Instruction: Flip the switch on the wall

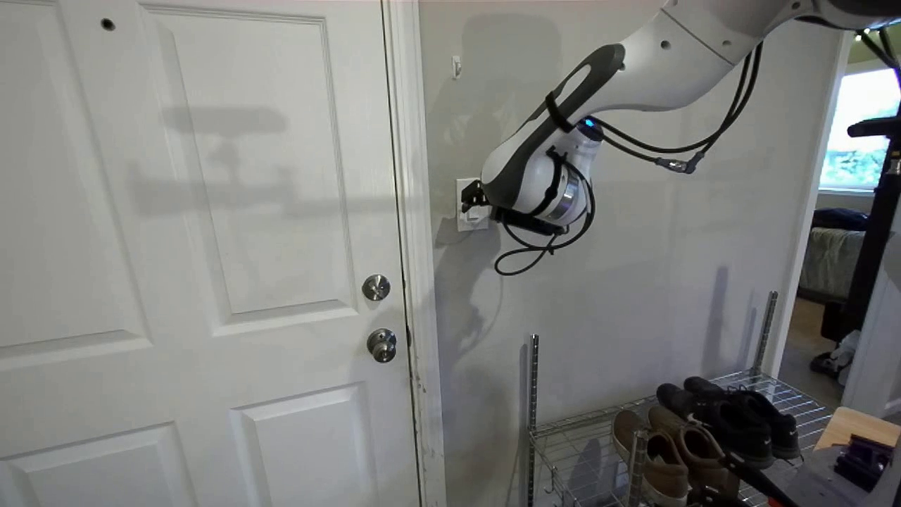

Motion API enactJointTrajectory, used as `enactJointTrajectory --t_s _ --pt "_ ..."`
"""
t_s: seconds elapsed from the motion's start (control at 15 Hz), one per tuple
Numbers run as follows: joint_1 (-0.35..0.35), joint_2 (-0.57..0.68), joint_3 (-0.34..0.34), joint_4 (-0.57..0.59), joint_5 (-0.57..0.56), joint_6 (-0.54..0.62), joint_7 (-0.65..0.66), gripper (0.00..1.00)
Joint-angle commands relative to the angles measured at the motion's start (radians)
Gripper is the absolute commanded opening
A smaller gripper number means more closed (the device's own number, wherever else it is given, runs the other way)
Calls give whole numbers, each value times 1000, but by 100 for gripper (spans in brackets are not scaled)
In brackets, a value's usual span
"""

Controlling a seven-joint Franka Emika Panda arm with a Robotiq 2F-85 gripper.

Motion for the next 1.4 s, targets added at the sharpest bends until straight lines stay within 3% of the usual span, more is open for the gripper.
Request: enactJointTrajectory --t_s 0.0,0.33,0.67,0.73,0.87,1.33 --pt "213 123 -189 52 96 -1 41 100" --pt "357 115 -273 -23 162 -1 170 100" --pt "532 156 -478 -26 186 -1 279 100" --pt "463 139 -406 -11 155 -1 238 100" --pt "501 140 -451 -16 156 -1 254 100" --pt "518 164 -475 1 148 -1 264 100"
